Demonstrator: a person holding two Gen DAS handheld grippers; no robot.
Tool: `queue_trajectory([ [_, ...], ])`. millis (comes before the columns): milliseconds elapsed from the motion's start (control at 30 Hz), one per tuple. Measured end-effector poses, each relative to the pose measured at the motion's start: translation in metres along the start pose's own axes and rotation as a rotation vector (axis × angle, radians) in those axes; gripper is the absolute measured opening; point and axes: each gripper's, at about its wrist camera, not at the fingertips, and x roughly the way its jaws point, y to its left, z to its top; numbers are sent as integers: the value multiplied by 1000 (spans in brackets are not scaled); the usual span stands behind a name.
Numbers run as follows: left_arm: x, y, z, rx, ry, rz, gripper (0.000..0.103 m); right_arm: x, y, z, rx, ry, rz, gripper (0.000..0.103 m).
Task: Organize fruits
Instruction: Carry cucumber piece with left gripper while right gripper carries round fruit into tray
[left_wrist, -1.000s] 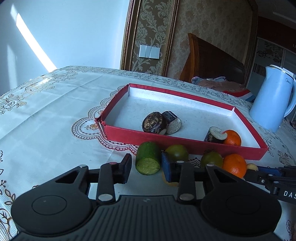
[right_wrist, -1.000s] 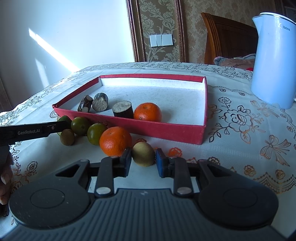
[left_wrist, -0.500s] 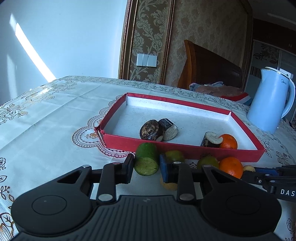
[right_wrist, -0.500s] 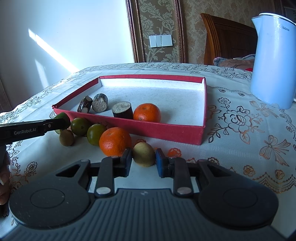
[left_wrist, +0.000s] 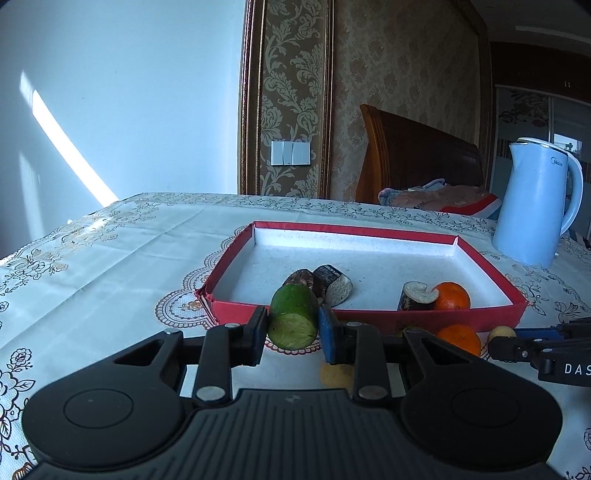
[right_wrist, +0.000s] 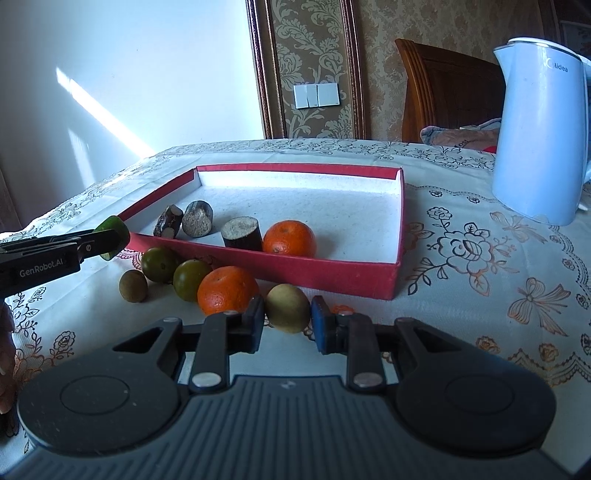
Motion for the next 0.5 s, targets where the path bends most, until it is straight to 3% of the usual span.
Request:
queue_trajectory([
  [500,7,-30,25,61,-56,-60,29,-6,-4,18,24,-84,-28,26],
])
